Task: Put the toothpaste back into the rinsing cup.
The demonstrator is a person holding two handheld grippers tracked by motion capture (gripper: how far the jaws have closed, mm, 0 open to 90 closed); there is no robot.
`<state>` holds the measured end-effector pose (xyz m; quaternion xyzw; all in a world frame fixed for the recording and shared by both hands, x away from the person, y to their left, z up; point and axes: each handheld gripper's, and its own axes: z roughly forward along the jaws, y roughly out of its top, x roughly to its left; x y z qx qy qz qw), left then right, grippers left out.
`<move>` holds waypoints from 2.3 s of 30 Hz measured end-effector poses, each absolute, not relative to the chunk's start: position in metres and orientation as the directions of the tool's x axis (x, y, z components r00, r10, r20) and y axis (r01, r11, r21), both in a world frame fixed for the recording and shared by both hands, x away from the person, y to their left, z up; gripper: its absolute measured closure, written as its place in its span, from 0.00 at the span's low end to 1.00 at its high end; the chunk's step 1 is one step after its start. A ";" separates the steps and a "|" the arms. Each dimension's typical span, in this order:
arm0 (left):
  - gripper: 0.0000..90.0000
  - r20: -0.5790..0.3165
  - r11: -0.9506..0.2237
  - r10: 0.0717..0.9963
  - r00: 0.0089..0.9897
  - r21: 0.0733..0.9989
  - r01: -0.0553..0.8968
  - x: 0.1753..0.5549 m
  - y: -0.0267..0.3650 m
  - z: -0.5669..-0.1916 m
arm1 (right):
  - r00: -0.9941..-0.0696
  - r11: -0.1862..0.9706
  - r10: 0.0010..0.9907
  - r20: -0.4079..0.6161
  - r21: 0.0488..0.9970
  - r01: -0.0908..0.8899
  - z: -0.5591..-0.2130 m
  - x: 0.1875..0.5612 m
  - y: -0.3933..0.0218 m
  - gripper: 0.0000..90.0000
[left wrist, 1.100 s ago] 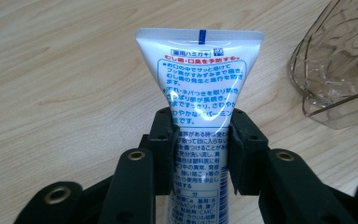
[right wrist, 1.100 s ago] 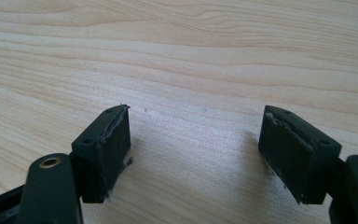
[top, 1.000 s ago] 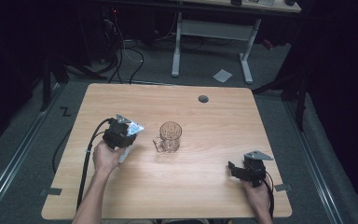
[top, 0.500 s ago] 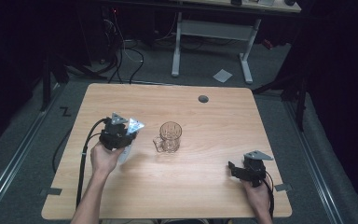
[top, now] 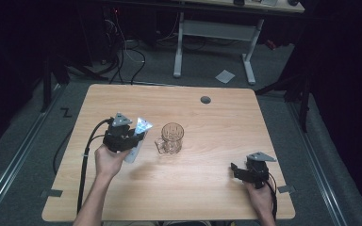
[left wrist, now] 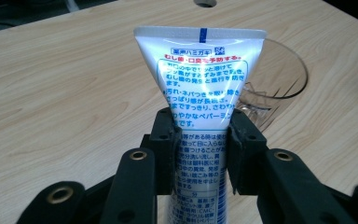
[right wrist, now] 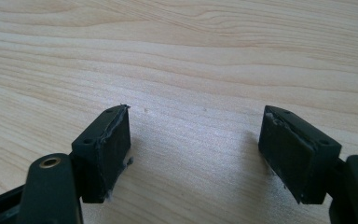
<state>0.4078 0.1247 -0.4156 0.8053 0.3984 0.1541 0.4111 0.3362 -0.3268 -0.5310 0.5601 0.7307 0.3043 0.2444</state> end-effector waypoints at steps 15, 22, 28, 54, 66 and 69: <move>0.75 -0.085 -0.337 0.725 0.683 0.822 0.460 0.402 0.104 -0.397 | -0.253 0.187 0.967 -0.016 0.718 0.670 -0.531 0.336 -0.327 0.28; 0.75 -0.079 -0.334 0.710 0.699 0.837 0.433 0.404 0.091 -0.384 | -0.253 0.187 0.967 -0.016 0.718 0.670 -0.531 0.336 -0.327 0.28; 0.75 -0.087 -0.319 0.690 0.718 0.855 0.410 0.408 0.077 -0.374 | -0.253 0.187 0.967 -0.016 0.718 0.670 -0.531 0.336 -0.327 0.28; 0.75 -0.067 -0.301 0.691 0.720 0.879 0.370 0.437 0.036 -0.366 | -0.253 0.187 0.967 -0.016 0.719 0.670 -0.531 0.336 -0.327 0.28; 0.74 -0.108 -0.253 0.707 0.699 0.884 0.392 0.452 0.028 -0.374 | -0.253 0.187 0.967 -0.016 0.719 0.670 -0.531 0.336 -0.327 0.28; 0.74 -0.110 -0.249 0.710 0.696 0.885 0.394 0.454 0.026 -0.377 | -0.253 0.187 0.967 -0.016 0.719 0.670 -0.531 0.336 -0.327 0.28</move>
